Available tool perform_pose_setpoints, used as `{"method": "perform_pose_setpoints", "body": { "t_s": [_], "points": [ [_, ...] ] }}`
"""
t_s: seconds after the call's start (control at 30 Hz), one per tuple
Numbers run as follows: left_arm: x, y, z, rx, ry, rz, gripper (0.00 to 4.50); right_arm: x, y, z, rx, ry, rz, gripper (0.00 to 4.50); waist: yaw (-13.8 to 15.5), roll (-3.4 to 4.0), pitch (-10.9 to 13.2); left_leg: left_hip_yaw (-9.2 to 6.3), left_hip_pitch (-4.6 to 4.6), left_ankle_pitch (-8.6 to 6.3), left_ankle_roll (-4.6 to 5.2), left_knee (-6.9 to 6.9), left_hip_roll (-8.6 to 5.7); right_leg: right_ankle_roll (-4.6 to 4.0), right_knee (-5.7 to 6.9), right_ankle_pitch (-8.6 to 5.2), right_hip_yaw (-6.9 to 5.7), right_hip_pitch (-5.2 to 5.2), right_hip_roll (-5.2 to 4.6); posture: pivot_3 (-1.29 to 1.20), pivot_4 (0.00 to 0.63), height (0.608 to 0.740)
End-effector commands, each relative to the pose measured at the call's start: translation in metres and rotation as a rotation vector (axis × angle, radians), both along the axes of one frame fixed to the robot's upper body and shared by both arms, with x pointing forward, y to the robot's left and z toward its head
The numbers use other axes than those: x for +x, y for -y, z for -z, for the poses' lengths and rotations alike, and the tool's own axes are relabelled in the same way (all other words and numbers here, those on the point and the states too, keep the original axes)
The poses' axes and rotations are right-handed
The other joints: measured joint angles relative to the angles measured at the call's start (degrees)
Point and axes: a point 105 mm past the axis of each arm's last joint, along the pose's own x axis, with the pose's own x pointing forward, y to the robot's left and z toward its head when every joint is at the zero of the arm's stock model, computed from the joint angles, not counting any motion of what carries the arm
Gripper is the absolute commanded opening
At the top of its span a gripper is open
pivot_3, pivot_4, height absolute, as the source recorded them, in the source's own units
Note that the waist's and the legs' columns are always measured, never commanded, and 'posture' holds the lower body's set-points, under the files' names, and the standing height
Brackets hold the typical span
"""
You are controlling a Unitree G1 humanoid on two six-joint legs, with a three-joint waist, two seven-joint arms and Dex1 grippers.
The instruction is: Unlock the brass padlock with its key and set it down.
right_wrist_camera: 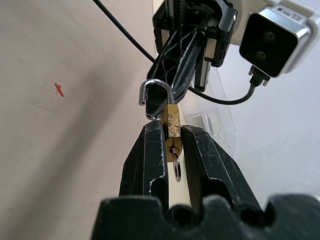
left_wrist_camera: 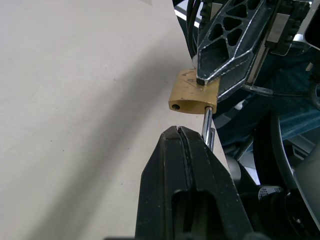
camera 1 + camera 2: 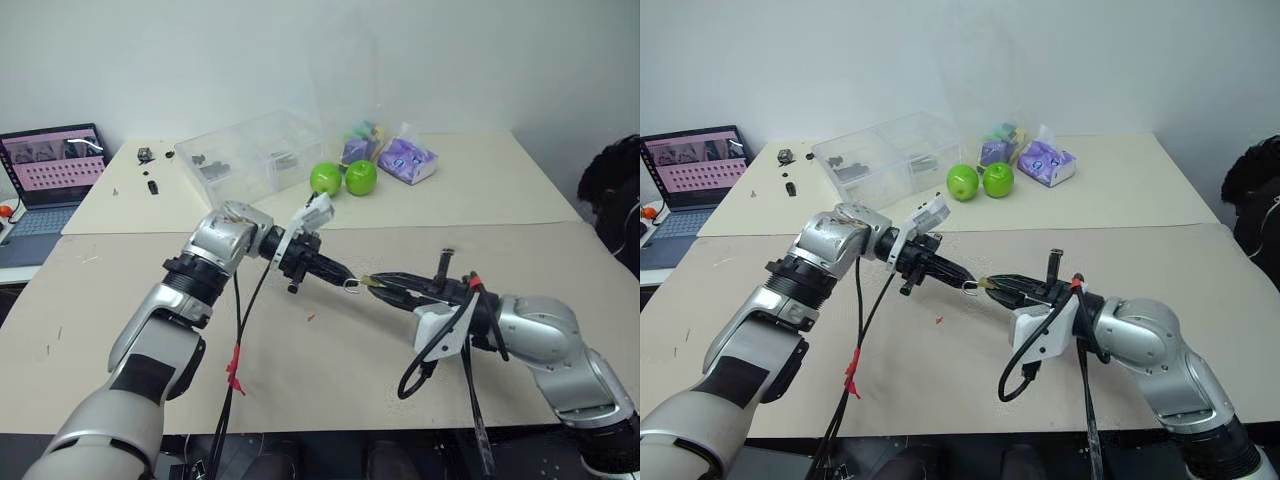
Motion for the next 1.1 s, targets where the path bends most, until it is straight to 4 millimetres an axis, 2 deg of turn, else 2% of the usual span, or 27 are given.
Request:
{"method": "perform_pose_setpoints", "body": {
  "t_s": [0.03,0.4,0.63,0.8,0.9,0.97,1.1],
  "points": [
    [-0.003,0.001,-0.008,-0.03,0.019,0.012,0.01,0.004,0.004,-0.017,0.011,0.085,0.012,0.12,0.03,0.0,0.0,0.0,0.0,0.0,0.0,0.0,0.0,0.0,0.0,0.0,0.0,0.0,0.0,0.0,0.15,0.74],
    [-0.002,-0.003,-0.008,-0.027,0.027,-0.012,0.01,0.007,0.007,-0.014,0.004,0.082,0.013,0.12,0.01,0.0,0.0,0.0,0.0,0.0,-0.01,0.0,0.0,-0.01,0.0,0.0,0.01,0.0,0.0,0.0,0.15,0.74],
    [0.01,-0.023,-0.014,-0.03,0.045,-0.115,0.01,0.011,0.011,-0.011,0.001,0.077,0.025,0.12,-0.1,0.0,0.0,0.0,0.0,0.0,-0.01,-0.02,0.0,-0.01,0.01,0.01,0.02,-0.02,0.0,0.0,0.15,0.74],
    [0.019,-0.04,-0.016,-0.031,0.065,-0.224,0.01,0.009,0.003,-0.006,0.011,0.056,-0.002,0.12,-0.04,0.01,-0.01,0.0,0.01,0.01,-0.02,-0.02,0.0,-0.01,0.0,0.01,0.02,-0.02,0.0,0.0,0.15,0.74],
    [0.02,-0.052,-0.018,-0.043,0.058,-0.276,0.64,0.008,-0.004,-0.003,0.027,0.04,-0.023,0.12,-0.17,0.01,0.0,0.0,0.03,0.03,-0.05,-0.05,0.01,-0.01,0.01,0.01,0.03,-0.02,0.0,0.0,0.15,0.74],
    [0.016,-0.061,-0.018,-0.041,0.064,-0.29,1.44,0.007,-0.007,0.0,0.031,0.024,-0.036,0.12,-0.32,0.02,-0.01,-0.01,0.02,0.04,-0.07,-0.07,0.02,-0.01,0.02,0.01,0.04,-0.04,0.01,0.0,0.15,0.74],
    [0.008,-0.078,-0.012,0.014,0.228,-0.254,2.8,0.008,-0.008,0.007,0.021,-0.003,-0.053,0.12,-0.27,0.03,-0.01,0.01,0.08,0.05,-0.1,-0.1,0.02,-0.02,0.02,0.01,0.09,-0.03,-0.01,0.0,0.15,0.74]
  ]
}}
